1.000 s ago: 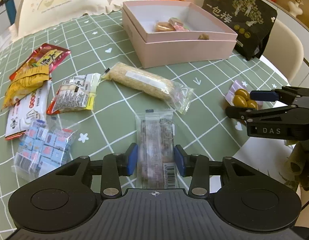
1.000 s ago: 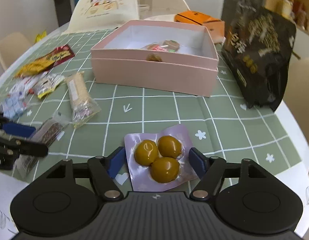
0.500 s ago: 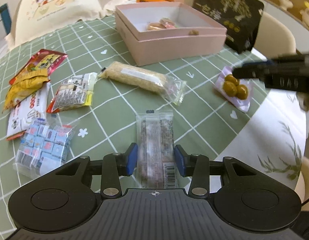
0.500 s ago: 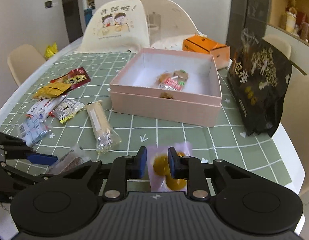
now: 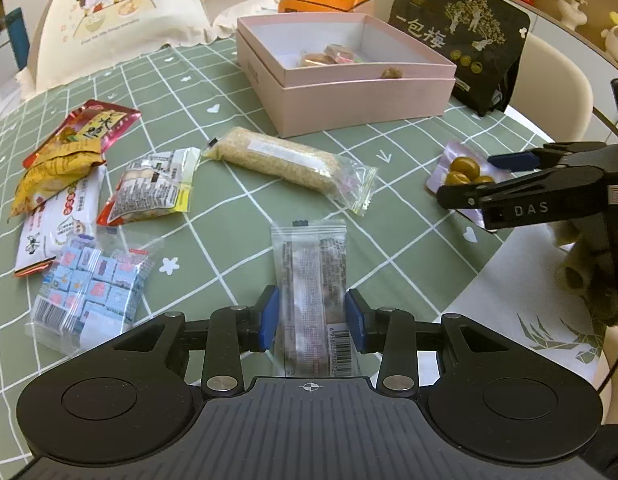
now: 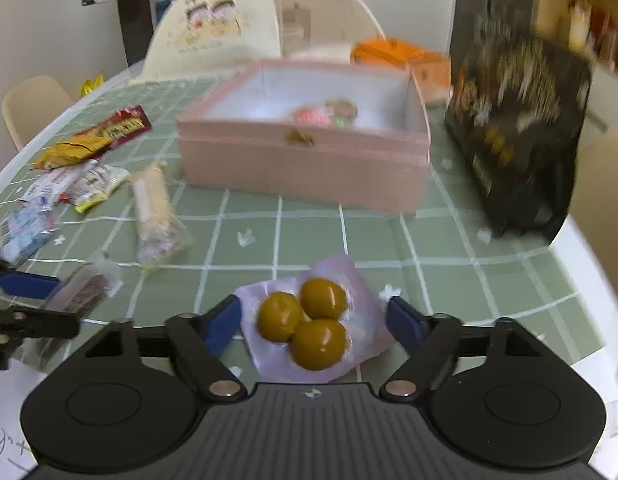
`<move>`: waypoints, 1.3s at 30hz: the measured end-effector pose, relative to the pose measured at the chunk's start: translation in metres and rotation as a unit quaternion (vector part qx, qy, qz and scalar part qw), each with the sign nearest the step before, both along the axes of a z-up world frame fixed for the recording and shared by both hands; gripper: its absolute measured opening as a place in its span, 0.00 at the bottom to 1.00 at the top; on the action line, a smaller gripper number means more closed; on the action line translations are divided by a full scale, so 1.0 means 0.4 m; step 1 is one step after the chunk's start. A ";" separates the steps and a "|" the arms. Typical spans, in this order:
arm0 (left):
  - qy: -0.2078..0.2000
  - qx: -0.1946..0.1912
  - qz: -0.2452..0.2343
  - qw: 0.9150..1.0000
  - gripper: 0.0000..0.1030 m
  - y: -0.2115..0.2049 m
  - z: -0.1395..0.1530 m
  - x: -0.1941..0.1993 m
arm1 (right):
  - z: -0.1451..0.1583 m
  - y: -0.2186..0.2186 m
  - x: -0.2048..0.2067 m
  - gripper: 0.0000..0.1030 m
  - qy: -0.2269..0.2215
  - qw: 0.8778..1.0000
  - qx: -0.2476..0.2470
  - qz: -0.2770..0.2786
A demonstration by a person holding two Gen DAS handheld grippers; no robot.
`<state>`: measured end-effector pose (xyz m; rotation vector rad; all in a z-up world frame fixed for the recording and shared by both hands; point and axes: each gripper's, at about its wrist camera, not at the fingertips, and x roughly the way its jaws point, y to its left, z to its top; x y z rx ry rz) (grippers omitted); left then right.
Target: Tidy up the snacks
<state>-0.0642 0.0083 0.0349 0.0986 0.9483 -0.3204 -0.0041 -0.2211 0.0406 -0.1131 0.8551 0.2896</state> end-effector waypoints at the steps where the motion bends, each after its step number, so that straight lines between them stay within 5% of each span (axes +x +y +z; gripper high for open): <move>1: 0.000 0.000 0.001 1.000 0.40 -0.001 0.000 0.000 | -0.007 -0.004 0.004 0.87 -0.002 1.000 0.004 0.000; 8: -0.006 0.000 0.003 1.000 0.41 -0.003 0.000 -0.003 | 0.018 0.029 -0.018 0.73 0.005 0.999 -0.023 0.035; 11: -0.009 -0.008 0.010 1.000 0.41 0.001 -0.001 -0.004 | 0.039 0.042 -0.036 0.54 -0.001 0.999 -0.030 0.042; 13: -0.016 -0.003 0.010 1.000 0.40 -0.002 -0.003 -0.007 | 0.060 0.042 -0.046 0.23 -0.016 0.999 -0.029 0.040; 14: -0.020 0.000 0.009 1.000 0.40 -0.005 -0.004 -0.010 | 0.066 0.038 -0.041 0.22 -0.012 0.999 -0.025 0.037; 16: -0.026 0.006 0.004 1.000 0.41 -0.010 -0.006 -0.012 | 0.074 0.026 -0.034 0.03 0.000 0.999 -0.010 0.033; 23: -0.030 0.008 -0.001 1.000 0.41 -0.014 -0.009 -0.002 | 0.060 0.024 -0.057 0.13 0.001 0.999 0.020 0.040; 25: -0.030 0.009 -0.003 1.000 0.41 -0.013 -0.009 -0.002 | 0.056 0.040 -0.054 0.50 -0.002 0.999 0.032 0.040; 27: -0.030 0.009 -0.004 1.000 0.41 -0.012 -0.009 -0.001 | 0.050 0.058 -0.051 0.62 -0.015 0.999 0.036 0.037; 34: -0.027 0.003 0.008 1.000 0.41 -0.009 -0.008 -0.005 | 0.021 0.114 -0.039 0.46 -0.011 0.997 -0.027 0.071; 39: -0.015 0.004 0.001 1.000 0.38 0.000 0.002 -0.005 | 0.068 0.088 -0.060 0.46 -0.014 0.998 -0.003 0.057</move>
